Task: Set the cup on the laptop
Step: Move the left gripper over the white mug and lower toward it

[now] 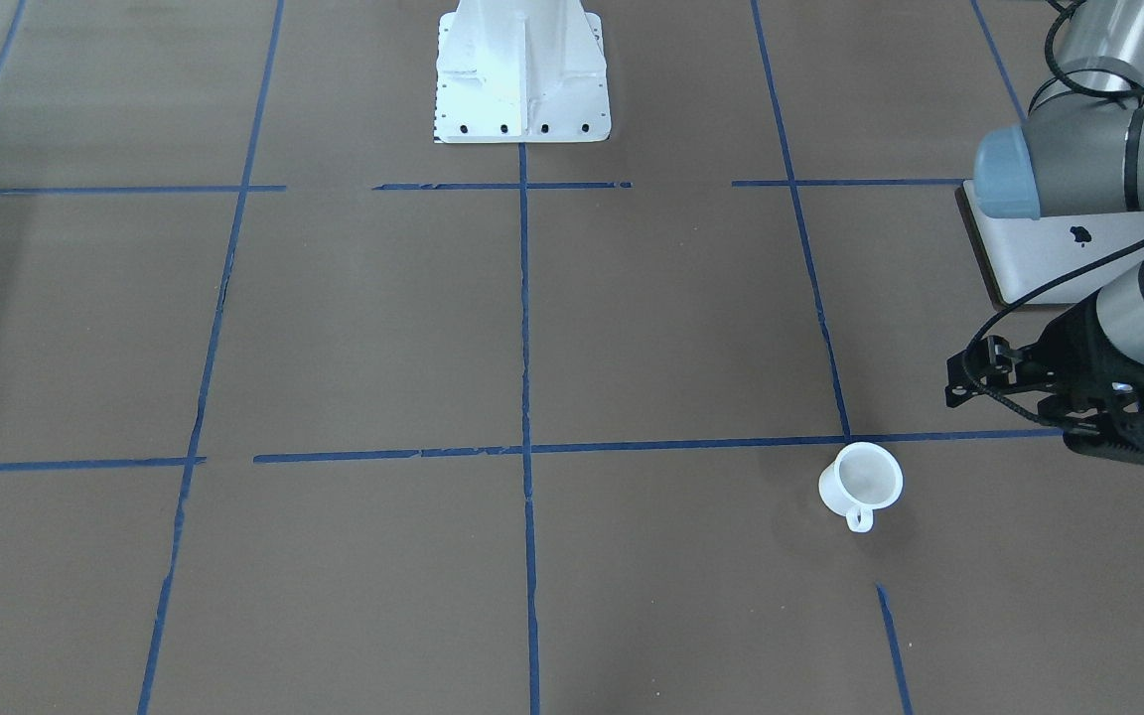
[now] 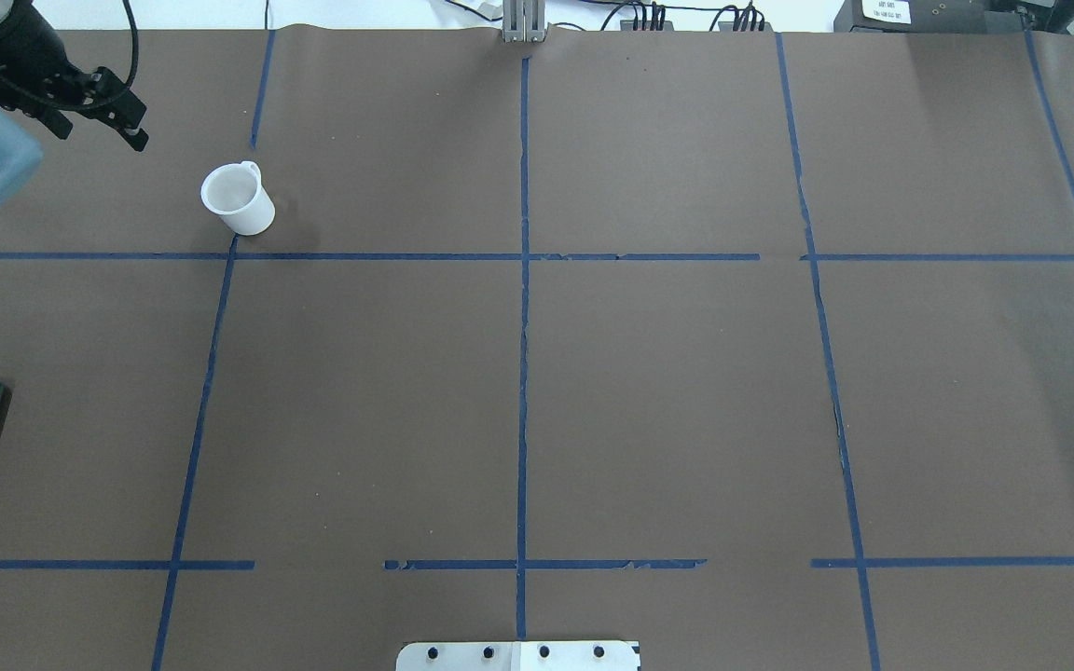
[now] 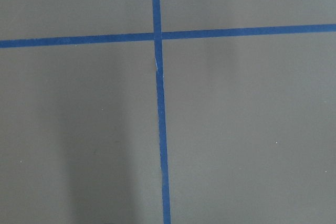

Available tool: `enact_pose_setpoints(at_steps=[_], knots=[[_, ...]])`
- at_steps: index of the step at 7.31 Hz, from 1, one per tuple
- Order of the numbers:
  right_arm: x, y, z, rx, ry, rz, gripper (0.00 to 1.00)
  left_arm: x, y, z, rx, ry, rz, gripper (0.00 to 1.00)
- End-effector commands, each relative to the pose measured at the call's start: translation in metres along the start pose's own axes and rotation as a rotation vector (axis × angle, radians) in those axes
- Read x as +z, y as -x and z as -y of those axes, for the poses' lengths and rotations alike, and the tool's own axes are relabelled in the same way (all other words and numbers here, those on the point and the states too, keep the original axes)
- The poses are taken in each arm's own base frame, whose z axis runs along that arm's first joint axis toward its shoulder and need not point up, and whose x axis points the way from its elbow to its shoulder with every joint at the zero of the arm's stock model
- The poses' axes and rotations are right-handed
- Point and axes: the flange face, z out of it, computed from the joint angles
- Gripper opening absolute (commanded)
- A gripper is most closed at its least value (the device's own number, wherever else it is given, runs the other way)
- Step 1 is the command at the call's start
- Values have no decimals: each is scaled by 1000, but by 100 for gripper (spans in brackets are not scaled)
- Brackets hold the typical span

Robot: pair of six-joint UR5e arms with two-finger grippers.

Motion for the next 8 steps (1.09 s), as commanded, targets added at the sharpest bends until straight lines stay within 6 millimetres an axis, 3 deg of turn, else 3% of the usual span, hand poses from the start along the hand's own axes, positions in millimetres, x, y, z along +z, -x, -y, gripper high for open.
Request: enact_pose_setpoints(at_steps=[1,3,6,8], knots=[[0,0,0,-1,0,0,100,40,-34,43,-51,-12,-27,100],[0,0,0,1,0,0,100,88,-44,50,-59,-22,-11,100],[0,0,0,-1,0,0,100,139,-60,50,-39,-25,47,99],[0,0,0,-1,0,0,100,147,-53,52,-47,-18,56,87]])
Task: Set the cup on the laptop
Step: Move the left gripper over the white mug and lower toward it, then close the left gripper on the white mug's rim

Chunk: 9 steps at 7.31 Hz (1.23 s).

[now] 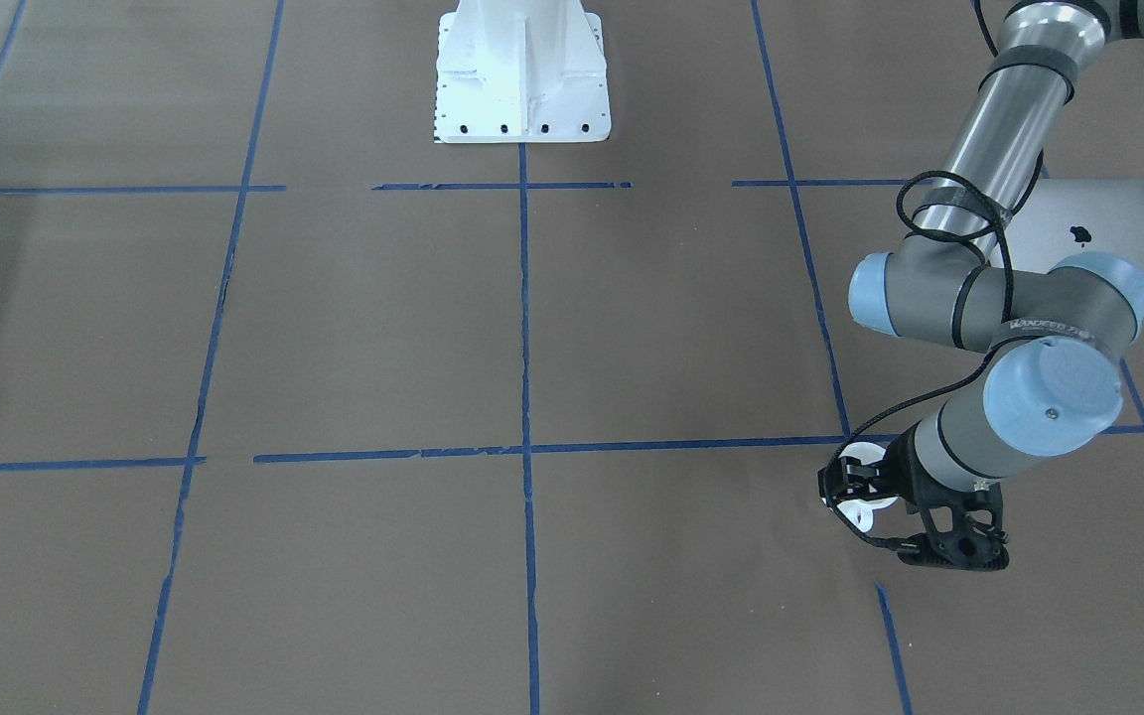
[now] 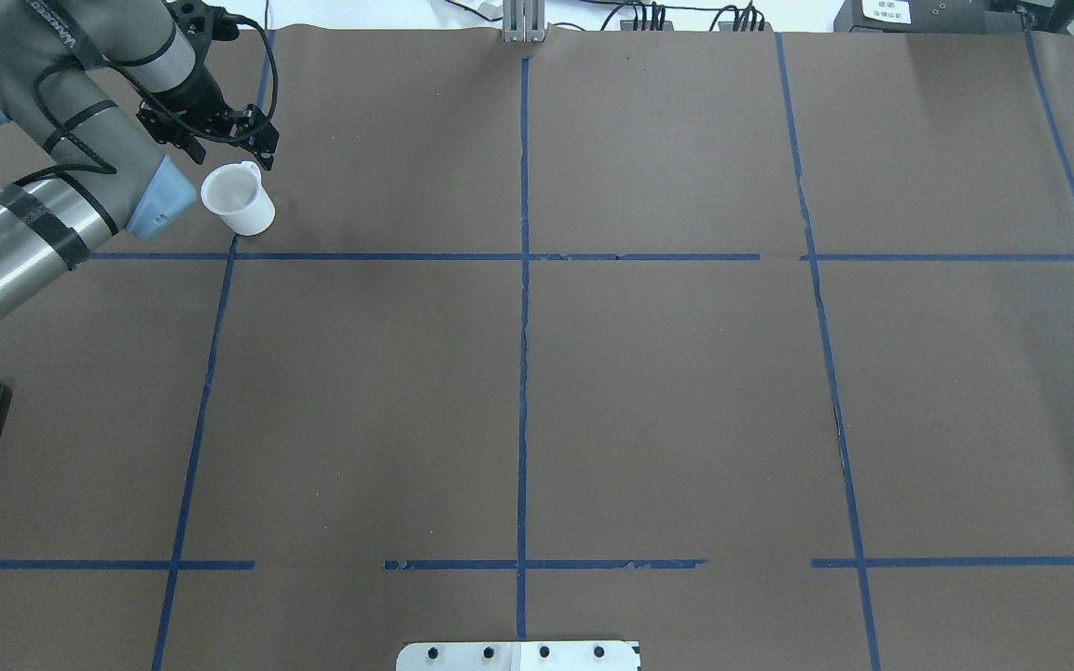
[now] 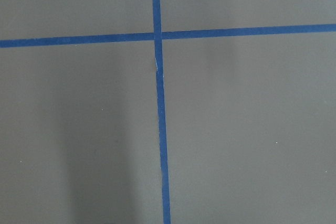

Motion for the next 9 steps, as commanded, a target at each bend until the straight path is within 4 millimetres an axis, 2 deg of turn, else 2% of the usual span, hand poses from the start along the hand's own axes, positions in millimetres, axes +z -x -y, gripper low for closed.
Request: enact_pose_setpoints(at_steps=[1,2,9], knots=[[0,0,0,0,0,0,100,15,6,4,4,-6,3,65],[0,0,0,0,0,0,100,16,5,6,5,-6,1,55],[0,0,0,0,0,0,100,22,1,11,7,1,4,48]])
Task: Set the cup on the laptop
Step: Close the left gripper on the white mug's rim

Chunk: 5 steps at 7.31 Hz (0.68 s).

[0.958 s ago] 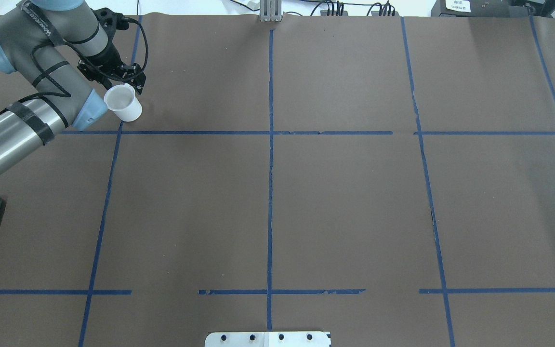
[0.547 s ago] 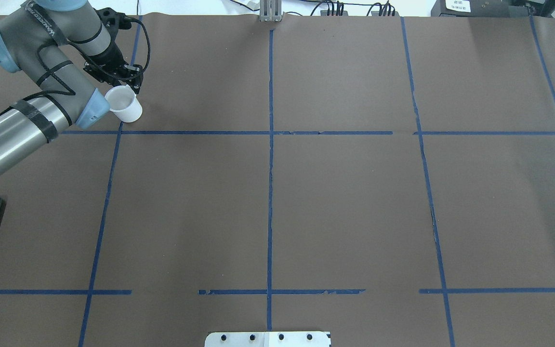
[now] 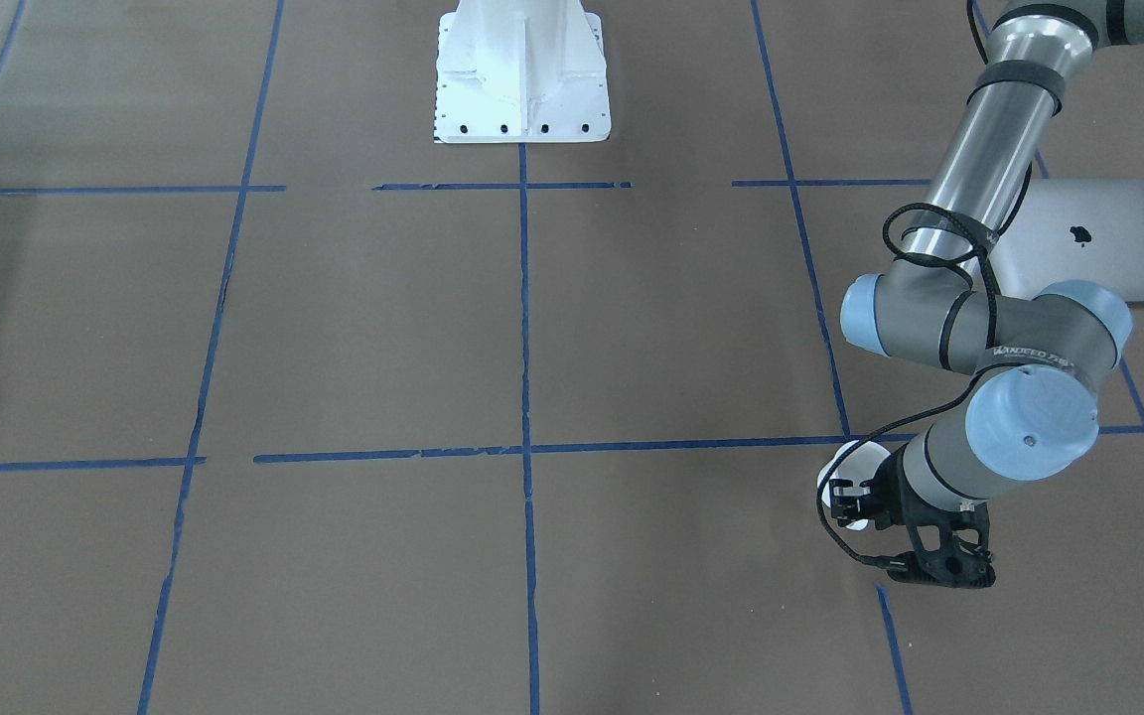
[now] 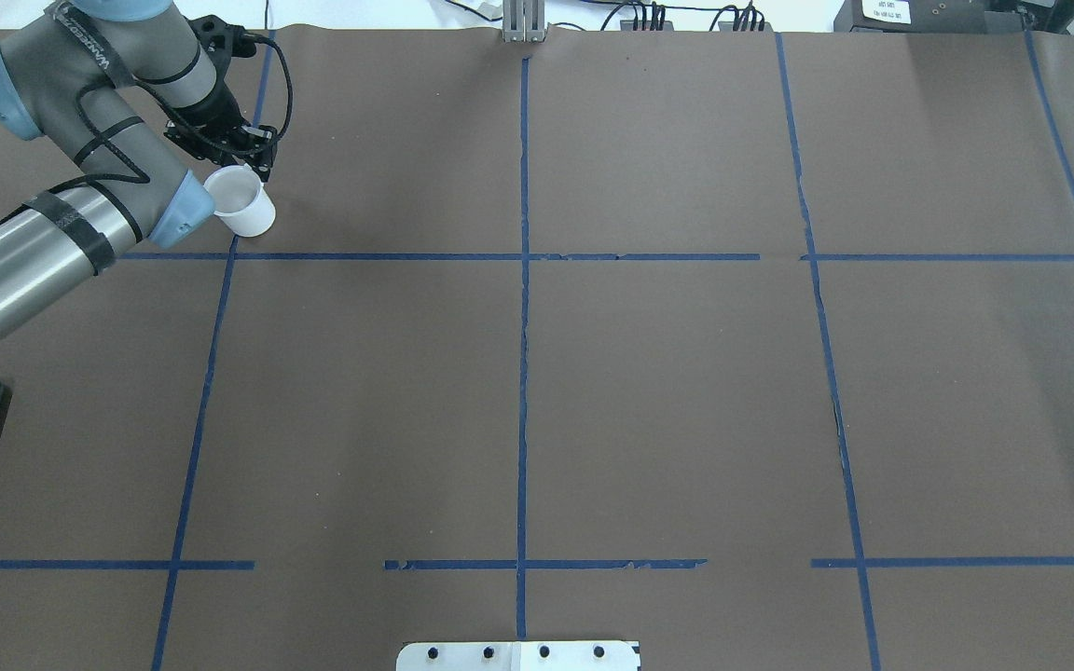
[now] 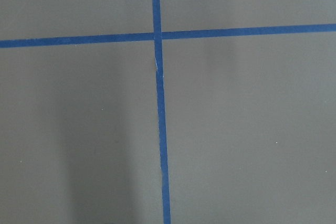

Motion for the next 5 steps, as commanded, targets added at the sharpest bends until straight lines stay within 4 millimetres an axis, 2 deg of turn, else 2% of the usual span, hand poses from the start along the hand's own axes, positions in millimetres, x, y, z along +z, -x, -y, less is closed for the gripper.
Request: enact_pose_setpoints(at_steps=[1,2,3,4,5], knots=[[0,0,0,0,0,0,100,4,0,2,-3,5,3,45],[0,0,0,-1,0,0,100,4,-2,4,-1,3,1,40],[0,0,0,0,0,0,100,2,-4,5,-5,4,-2,23],[0,0,0,-1,0,0,100,0,-7,6,-27,1,-6,1],[0,0,0,-1,0,0,100,-4,-7,8,-29,-4,-11,0]])
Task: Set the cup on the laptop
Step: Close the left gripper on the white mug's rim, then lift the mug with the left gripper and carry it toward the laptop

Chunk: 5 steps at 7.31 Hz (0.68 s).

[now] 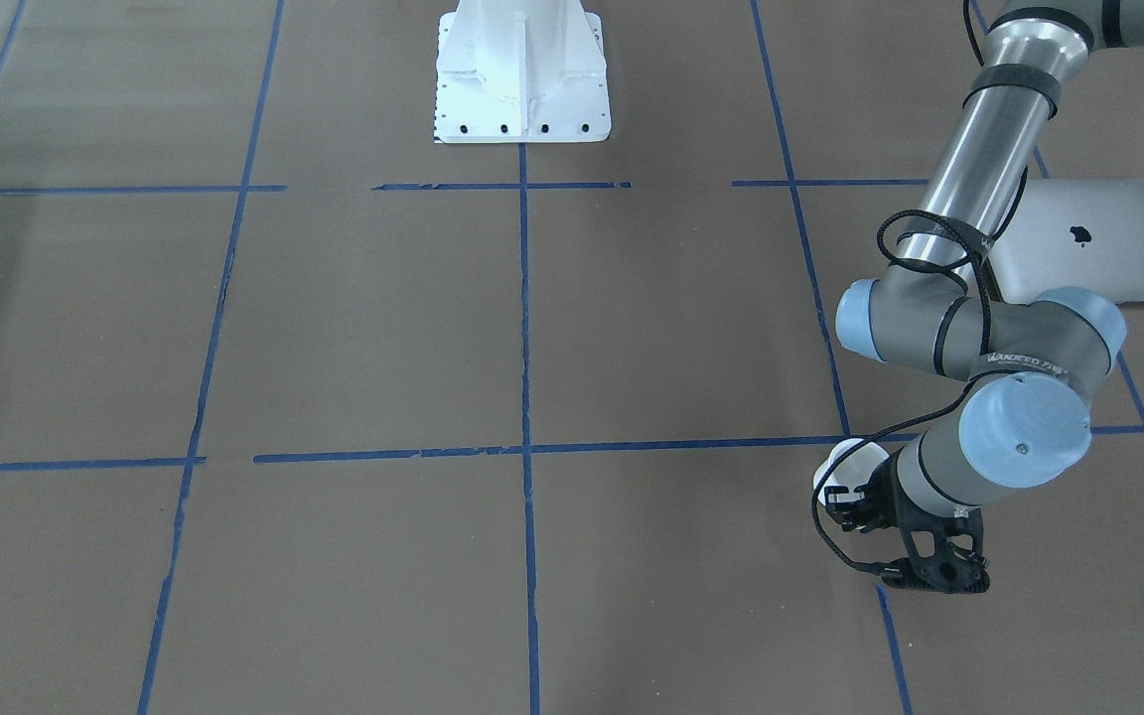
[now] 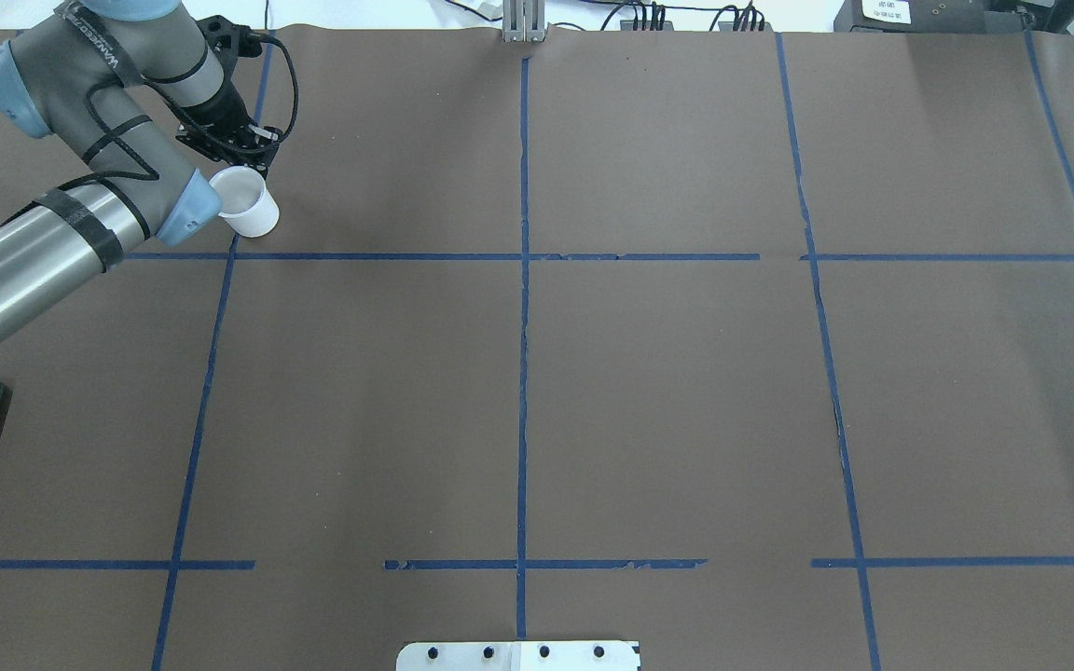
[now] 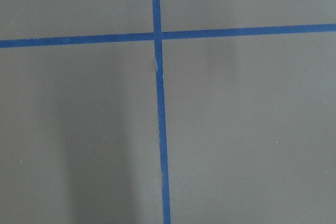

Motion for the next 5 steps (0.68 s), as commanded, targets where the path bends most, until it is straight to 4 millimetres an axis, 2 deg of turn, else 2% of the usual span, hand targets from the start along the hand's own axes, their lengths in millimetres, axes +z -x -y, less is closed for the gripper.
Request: enact_pose_setpoints(at_steps=[1,4,5], knots=[[0,0,0,0,0,0,100,-17,12,9,-21,-7,-11,0],[0,0,0,1,0,0,100,-64,45,19,-56,31,-21,0],[0,0,0,0,0,0,100,-87,54,-2,-52,43,-6,0]])
